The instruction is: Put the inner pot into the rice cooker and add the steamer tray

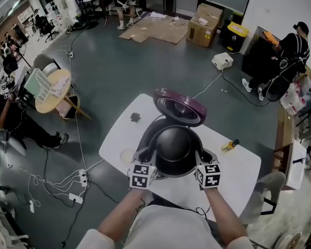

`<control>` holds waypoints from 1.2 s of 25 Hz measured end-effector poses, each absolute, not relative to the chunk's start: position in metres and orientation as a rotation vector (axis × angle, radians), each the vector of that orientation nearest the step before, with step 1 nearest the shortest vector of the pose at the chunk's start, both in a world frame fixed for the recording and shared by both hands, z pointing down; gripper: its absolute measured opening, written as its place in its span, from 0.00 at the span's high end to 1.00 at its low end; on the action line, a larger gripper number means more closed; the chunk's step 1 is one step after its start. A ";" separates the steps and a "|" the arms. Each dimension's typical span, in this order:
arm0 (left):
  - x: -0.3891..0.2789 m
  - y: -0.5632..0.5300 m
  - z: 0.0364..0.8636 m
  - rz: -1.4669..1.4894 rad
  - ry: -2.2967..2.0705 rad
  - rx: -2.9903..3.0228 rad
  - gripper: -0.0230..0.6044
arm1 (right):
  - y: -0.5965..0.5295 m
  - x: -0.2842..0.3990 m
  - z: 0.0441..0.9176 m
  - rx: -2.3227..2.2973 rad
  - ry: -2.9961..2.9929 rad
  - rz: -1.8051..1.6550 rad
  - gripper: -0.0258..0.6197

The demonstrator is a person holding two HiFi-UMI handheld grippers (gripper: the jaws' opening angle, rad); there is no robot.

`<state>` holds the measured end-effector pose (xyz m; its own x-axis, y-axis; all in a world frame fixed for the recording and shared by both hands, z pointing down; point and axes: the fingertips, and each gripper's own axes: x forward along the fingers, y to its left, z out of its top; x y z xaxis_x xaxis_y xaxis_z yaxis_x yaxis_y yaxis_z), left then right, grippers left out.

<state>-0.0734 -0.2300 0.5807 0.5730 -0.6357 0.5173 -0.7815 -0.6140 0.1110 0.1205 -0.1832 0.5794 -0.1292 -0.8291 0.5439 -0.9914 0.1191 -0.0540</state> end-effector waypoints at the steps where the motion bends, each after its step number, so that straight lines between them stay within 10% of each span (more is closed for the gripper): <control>1: -0.077 -0.234 0.582 0.626 -1.161 2.480 0.84 | -0.188 0.117 0.580 1.766 -2.027 0.579 0.86; 30: -0.104 -0.305 0.672 0.962 -0.884 2.432 0.80 | -0.246 0.081 0.672 1.684 -1.794 0.799 0.84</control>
